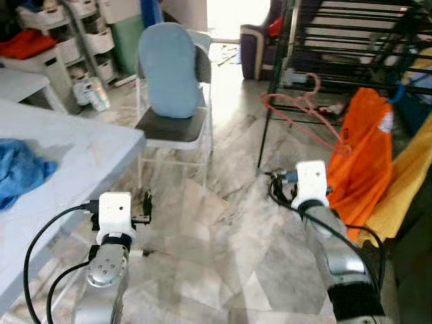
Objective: Hang hanger
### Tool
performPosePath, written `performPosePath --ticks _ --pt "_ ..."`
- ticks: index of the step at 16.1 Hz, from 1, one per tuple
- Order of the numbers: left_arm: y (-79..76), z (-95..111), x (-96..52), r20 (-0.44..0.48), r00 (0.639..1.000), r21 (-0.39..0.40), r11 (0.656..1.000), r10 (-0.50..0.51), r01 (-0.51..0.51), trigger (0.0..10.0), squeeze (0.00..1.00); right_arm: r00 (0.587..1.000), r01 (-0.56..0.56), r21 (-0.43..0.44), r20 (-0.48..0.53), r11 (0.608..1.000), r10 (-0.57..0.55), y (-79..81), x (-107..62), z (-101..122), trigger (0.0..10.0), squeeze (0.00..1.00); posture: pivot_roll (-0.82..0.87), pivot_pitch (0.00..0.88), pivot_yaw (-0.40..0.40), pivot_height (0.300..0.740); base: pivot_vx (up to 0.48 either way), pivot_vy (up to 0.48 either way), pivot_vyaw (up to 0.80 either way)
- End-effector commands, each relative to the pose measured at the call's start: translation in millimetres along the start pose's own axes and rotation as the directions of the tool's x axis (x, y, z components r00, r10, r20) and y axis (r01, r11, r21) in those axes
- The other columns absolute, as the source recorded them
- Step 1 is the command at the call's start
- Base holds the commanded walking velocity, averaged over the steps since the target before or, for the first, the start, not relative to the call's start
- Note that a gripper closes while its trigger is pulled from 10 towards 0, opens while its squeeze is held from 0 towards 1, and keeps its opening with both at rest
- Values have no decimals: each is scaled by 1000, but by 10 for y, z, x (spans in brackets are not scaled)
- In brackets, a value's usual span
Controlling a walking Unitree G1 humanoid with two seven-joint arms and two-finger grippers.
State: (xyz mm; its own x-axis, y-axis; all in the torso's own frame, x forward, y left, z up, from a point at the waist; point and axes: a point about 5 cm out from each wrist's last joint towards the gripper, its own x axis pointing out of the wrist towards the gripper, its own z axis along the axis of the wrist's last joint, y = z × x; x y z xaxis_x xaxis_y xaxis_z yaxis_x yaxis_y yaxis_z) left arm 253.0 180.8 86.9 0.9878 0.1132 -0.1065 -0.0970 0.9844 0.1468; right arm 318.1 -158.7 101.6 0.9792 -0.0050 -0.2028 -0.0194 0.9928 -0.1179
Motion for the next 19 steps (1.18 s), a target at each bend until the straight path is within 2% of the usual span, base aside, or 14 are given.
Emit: performPosePath --ticks 1,3,5,7,8,10,16,19 --pt "57 30 -34 6 1000 17 999 27 -27 10000 0 1000 -10 16 -17 1000 11 35 8 -42 10000 0 50 0 36 740 -274 0 0" --pt "90 19 -126 -3 1000 26 999 30 -30 10000 0 1000 -30 17 -7 999 30 72 6 -17 10000 0 46 0 26 740 -279 0 0" --pt "84 -42 -147 -23 999 25 999 31 -30 10000 0 999 -31 15 -17 999 31 72 9 -47 10000 0 39 0 19 740 -281 0 0" --pt "60 -73 -141 -44 998 7 999 35 -35 10000 0 999 -33 16 -18 999 33 80 24 -44 10000 0 26 0 26 740 -289 0 0" --pt "-35 -58 -117 -43 999 2 1000 8 -8 10000 0 1000 -17 23 -11 1000 17 40 44 -17 10000 0 17 0 29 740 -349 0 0" --pt "-105 -8 -74 -29 1000 -5 1000 -13 13 10000 0 1000 -1 31 -8 1000 1 4 53 4 10000 0 8 0 28 740 -347 0 0" --pt "-70 28 -32 -20 1000 -20 1000 -5 4 10000 0 998 -59 48 -14 997 59 152 23 -17 10000 0 9 0 19 740 -331 0 0" --pt "-91 68 -46 0 1000 -29 1000 -5 5 10000 0 997 -69 48 -21 996 70 178 7 -45 10000 0 30 0 9 740 0 0 0"
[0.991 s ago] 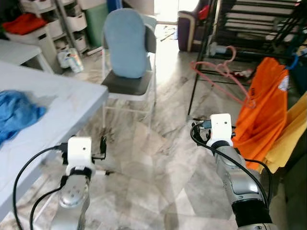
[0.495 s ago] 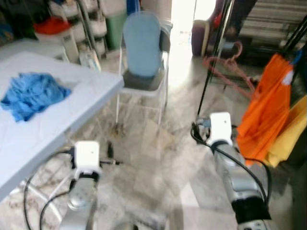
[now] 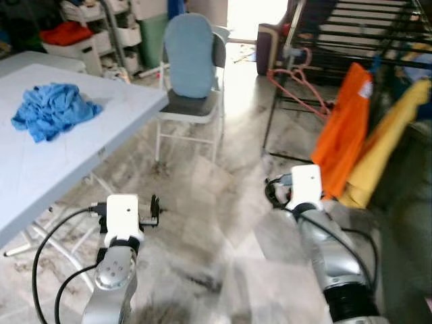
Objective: Hang hanger
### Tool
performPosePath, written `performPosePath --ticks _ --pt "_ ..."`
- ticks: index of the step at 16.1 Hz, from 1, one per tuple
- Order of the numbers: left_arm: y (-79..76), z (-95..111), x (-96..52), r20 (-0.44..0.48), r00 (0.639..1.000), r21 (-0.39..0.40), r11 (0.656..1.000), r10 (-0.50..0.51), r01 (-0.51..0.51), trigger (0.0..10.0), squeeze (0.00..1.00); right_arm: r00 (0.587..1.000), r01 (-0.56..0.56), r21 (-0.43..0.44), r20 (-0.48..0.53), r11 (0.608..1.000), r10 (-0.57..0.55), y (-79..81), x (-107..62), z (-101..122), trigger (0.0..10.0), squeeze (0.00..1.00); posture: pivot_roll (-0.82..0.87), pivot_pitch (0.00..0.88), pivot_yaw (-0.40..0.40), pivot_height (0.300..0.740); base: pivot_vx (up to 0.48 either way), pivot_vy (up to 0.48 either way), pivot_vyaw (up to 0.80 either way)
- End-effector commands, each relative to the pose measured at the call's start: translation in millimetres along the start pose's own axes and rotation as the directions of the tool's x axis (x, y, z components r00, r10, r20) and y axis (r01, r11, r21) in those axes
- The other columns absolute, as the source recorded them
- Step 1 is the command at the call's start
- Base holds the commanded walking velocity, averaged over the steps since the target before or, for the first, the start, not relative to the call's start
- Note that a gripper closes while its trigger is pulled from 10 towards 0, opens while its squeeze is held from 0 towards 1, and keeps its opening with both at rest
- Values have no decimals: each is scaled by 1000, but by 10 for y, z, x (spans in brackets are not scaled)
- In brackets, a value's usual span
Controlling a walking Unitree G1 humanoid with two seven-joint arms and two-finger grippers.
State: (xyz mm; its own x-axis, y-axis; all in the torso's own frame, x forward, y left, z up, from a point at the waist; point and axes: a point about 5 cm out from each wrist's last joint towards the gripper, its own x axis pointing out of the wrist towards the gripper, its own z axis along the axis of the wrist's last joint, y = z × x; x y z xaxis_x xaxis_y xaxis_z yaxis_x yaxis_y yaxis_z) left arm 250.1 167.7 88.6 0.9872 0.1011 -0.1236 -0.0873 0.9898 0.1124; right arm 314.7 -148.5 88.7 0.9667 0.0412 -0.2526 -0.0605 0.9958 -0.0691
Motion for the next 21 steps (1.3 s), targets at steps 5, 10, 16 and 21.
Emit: performPosePath --ticks 5,10,16,21 --pt "17 85 36 35 998 10 999 46 -46 10000 0 997 -59 -14 44 998 60 112 34 120 10000 0 28 0 10 740 0 0 320" --pt "60 57 53 24 995 36 995 95 -96 10000 0 996 -70 -34 53 997 72 113 41 140 10000 0 17 0 9 740 0 0 800" --pt "24 75 73 32 995 44 994 94 -96 10000 0 989 -125 -49 71 991 128 185 28 166 10000 0 16 0 10 740 0 0 800" --pt "70 81 74 38 991 46 990 130 -131 10000 0 988 -130 -59 77 990 134 187 45 190 10000 0 17 0 1 740 0 0 800"
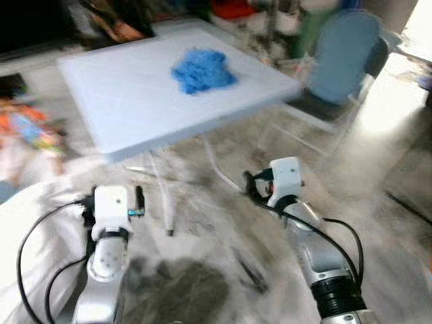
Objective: Hang hanger
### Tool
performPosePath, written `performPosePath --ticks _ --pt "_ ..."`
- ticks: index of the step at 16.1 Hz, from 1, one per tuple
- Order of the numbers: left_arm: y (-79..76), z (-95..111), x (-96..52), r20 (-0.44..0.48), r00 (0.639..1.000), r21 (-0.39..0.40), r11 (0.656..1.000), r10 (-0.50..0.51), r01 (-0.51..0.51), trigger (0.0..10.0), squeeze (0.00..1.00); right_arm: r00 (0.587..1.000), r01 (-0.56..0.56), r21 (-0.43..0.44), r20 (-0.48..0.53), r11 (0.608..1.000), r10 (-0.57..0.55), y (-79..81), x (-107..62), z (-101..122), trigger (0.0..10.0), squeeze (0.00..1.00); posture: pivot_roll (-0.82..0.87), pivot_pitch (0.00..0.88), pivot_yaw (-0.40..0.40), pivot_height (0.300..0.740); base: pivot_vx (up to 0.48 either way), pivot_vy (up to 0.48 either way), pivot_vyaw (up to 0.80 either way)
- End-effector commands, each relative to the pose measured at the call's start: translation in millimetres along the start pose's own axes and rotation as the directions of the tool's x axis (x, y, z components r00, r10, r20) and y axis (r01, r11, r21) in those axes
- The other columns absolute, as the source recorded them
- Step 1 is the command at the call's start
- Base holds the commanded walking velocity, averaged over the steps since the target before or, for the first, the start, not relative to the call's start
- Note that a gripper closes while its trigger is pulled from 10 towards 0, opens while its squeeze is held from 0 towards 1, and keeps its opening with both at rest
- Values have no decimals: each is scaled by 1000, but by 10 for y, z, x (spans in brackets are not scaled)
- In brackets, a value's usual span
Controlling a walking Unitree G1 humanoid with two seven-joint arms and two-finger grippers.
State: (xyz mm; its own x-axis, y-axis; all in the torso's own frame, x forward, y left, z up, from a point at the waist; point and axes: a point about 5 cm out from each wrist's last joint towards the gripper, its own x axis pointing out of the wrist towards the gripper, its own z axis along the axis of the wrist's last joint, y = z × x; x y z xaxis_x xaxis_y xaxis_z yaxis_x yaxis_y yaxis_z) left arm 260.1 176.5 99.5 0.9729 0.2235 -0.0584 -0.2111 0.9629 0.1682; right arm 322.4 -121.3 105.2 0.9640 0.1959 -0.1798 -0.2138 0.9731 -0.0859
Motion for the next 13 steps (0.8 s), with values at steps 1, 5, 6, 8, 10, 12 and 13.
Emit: performPosePath --ticks 1,5,6,8,10,12,13 --pt "-19 -31 -29 -12 1000 4 1000 3 -3 10000 0 1000 11 -6 -6 1000 -11 -65 -5 -11 10000 0 16 0 0 740 0 0 800" --pt "-6 -46 -47 -15 1000 -35 999 -18 17 10000 0 1000 11 -9 9 1000 -11 -60 -4 5 10000 0 11 0 0 740 0 0 800" --pt "14 -47 -47 -17 1000 -51 999 -8 7 10000 0 1000 7 -9 8 1000 -7 -62 -3 5 10000 0 11 0 -1 740 0 0 800" --pt "22 -40 -49 -12 1000 -49 999 -8 8 10000 0 1000 -4 -10 6 1000 4 -60 -5 5 10000 0 11 0 -1 740 0 0 800" --pt "-3 -38 -57 -16 999 -79 996 -43 42 10000 0 999 -36 14 22 999 35 -18 -9 23 10000 0 11 0 -1 740 0 0 400" --pt "-7 -33 -67 -13 999 -85 995 -51 50 10000 0 997 -67 10 36 998 67 28 -14 47 10000 0 8 0 -1 740 0 0 0" --pt "-16 -33 -71 -11 998 -95 994 -61 60 10000 0 993 -108 -15 52 994 108 84 -28 64 10000 0 8 0 -1 740 0 0 0"
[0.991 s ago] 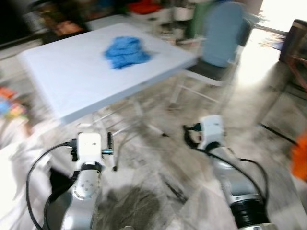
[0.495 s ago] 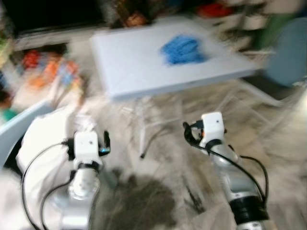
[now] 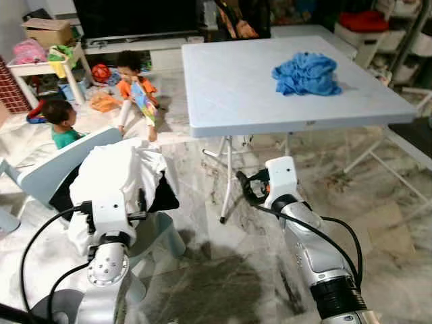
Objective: Hang hanger
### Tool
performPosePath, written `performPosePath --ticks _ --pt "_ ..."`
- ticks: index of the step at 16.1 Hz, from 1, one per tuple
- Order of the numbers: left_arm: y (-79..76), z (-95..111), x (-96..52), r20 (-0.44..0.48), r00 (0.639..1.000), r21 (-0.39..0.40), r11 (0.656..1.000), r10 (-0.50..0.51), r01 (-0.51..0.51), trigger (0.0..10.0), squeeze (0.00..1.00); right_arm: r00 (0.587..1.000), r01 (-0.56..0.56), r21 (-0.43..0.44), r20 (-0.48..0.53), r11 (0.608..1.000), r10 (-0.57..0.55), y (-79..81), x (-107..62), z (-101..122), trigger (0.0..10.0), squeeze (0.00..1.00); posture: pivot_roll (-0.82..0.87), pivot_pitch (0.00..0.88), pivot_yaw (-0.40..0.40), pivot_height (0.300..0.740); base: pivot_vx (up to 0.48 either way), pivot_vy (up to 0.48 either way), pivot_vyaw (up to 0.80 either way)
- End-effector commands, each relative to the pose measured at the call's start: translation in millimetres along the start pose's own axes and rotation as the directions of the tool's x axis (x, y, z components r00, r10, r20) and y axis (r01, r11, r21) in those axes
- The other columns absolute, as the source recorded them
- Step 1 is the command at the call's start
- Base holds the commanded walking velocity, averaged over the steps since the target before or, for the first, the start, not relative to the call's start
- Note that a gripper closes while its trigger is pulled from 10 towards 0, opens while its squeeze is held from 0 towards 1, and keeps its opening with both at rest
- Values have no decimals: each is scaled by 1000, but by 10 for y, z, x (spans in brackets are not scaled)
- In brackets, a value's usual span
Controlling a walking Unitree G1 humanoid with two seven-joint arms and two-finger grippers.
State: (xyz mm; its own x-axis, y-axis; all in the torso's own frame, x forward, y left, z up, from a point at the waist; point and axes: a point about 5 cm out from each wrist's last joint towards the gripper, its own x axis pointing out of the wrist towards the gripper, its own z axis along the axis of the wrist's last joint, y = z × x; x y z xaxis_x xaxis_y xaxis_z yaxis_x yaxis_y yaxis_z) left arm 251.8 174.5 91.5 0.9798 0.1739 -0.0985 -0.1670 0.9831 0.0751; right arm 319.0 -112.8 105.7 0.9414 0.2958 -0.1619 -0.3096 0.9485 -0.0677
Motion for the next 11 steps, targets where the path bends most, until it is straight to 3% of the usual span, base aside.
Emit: performPosePath --ticks 1,2,7,11 --pt "-6 51 7 20 1000 -6 1000 -8 8 10000 0 999 -24 -34 34 999 25 22 -16 62 10000 0 8 0 -1 740 0 0 600" --pt "-6 50 4 19 1000 -11 1000 -11 11 10000 0 998 -41 -75 42 996 44 51 -20 72 10000 0 7 0 -3 740 0 0 800" --pt "-13 44 1 15 1000 -26 1000 -16 17 10000 0 994 -83 -87 56 993 89 100 -30 86 10000 0 5 0 -8 740 0 0 623" --pt "-19 53 5 23 1000 -33 999 -19 20 10000 0 991 -110 -112 61 988 117 142 -36 90 10000 0 5 0 -9 740 353 0 570"
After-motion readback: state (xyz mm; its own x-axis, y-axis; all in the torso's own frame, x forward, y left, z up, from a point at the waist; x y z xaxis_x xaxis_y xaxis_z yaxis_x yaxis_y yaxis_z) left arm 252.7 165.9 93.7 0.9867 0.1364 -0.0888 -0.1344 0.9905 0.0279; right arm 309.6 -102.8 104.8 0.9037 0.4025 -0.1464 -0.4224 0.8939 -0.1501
